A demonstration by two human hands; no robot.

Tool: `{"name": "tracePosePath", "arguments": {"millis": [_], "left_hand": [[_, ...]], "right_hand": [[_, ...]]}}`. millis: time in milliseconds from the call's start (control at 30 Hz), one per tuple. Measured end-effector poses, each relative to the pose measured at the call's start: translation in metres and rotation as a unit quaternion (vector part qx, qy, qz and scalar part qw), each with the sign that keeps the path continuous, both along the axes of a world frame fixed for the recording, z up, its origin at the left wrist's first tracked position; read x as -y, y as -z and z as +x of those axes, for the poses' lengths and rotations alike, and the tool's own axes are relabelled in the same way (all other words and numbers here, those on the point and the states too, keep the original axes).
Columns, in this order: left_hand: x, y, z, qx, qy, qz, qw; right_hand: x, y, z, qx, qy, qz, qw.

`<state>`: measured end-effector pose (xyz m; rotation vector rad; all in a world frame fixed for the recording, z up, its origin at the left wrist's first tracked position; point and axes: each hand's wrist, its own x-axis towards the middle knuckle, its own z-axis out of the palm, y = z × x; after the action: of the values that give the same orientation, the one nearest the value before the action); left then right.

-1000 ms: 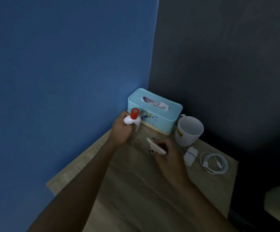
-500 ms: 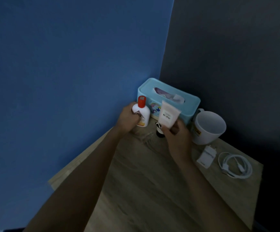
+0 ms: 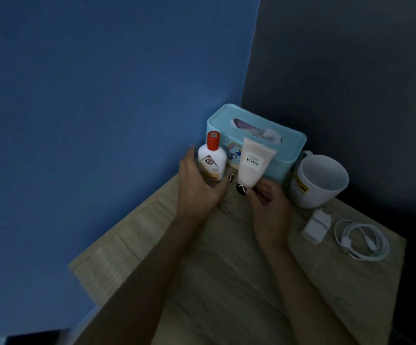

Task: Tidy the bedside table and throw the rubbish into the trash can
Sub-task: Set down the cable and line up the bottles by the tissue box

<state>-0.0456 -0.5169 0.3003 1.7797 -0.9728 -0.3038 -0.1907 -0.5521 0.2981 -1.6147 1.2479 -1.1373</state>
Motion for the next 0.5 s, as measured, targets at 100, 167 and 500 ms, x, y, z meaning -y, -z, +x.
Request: {"name": "tracePosePath", "arguments": {"millis": [100, 167, 500], "left_hand": [[0.008, -0.001, -0.002, -0.004, -0.03, 0.005, 1.0], [0.012, 0.0, -0.001, 0.009, -0.047, 0.003, 0.999], [0.016, 0.009, 0.005, 0.039, -0.036, 0.003, 0.999]], "right_hand": [[0.001, 0.005, 0.0, -0.035, -0.004, -0.014, 0.999], [0.003, 0.007, 0.001, -0.065, 0.003, -0.032, 0.997], [0.004, 0.01, 0.002, -0.114, 0.01, -0.074, 0.991]]}}
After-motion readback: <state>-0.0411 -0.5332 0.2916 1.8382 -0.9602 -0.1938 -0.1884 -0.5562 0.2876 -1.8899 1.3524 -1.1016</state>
